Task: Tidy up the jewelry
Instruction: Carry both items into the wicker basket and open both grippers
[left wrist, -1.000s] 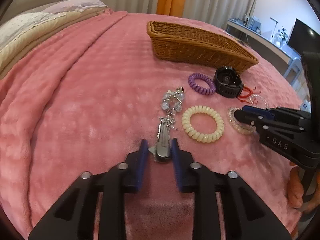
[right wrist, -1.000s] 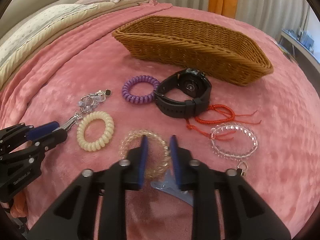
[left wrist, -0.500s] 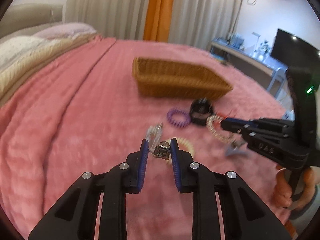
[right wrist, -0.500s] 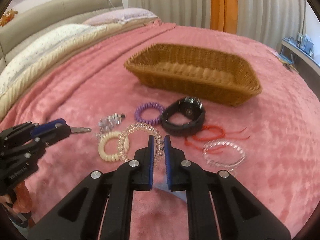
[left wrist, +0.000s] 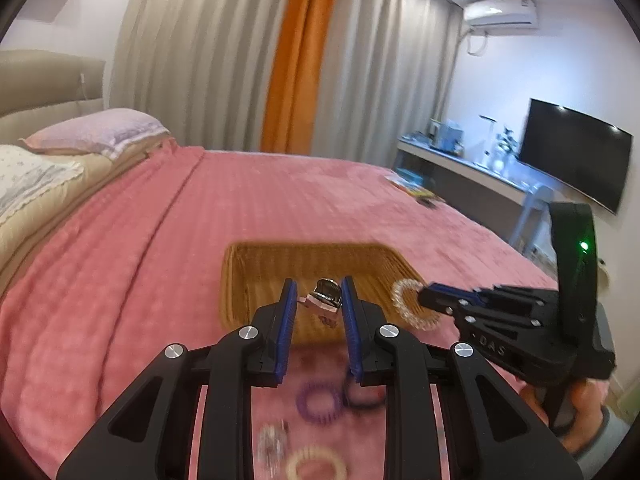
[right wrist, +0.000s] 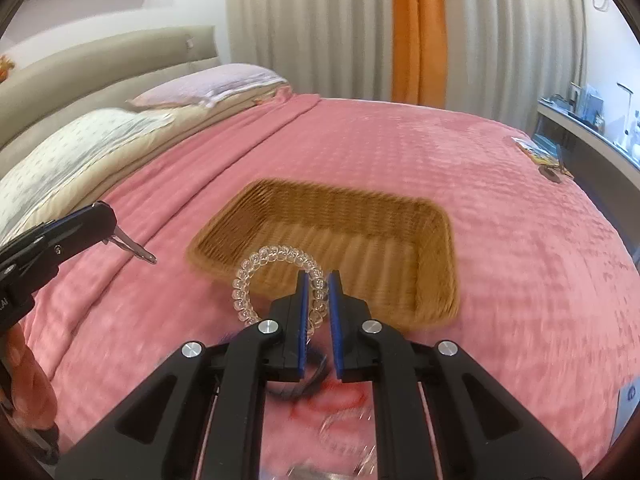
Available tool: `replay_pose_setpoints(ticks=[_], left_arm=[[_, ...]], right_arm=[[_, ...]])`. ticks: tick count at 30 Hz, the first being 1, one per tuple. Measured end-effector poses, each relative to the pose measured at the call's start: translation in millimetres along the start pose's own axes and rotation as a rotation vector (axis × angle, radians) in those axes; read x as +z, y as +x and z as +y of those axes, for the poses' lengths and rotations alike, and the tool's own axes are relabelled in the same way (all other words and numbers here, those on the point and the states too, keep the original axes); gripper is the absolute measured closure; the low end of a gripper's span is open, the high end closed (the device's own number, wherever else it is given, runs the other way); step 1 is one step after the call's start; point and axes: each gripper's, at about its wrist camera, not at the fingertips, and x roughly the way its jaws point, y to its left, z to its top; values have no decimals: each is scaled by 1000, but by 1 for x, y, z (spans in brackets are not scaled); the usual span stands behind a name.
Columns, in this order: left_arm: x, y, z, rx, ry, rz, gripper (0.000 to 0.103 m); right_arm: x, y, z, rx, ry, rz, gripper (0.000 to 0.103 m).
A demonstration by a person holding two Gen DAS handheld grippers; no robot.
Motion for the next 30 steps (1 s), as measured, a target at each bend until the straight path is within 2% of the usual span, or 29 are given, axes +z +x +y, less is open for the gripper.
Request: replay_pose_setpoints(ticks=[2,4,8,12,15,18,24,26,27,30], left_arm=[[8,23,4,-16,-26,4,82],[15,51,9,0,-40,13,82],[16,101,19,-23,-66,69,82],[8,142,31,-48,-91,154,82],[-2,158,36,-65,-105,200,82],[-11,171,40,-66,-101,245,82],[-19,179,40,-55,-93,284,81],[-20,176,43,-57,-106,289,73],[-21,172,45,-63,-116,284,65],[-18,159,45,-65,-124,265,63]], right_arm=[[10,17,-11,12,20,5,95],[18,37,-23,25,55,19,95],[27,80,-39,-13,88,73,95],[22,114,-44,-55,85,128,95],[13,128,-45,-60,77,159,95],[7,134,-43,-75,64,178,95],[4,141,-43,-93,55,207,95],[4,142,-44,-87,67,212,94],[4,141,-46,-74,76,217,94],[1,132,-46,-64,83,203,92]])
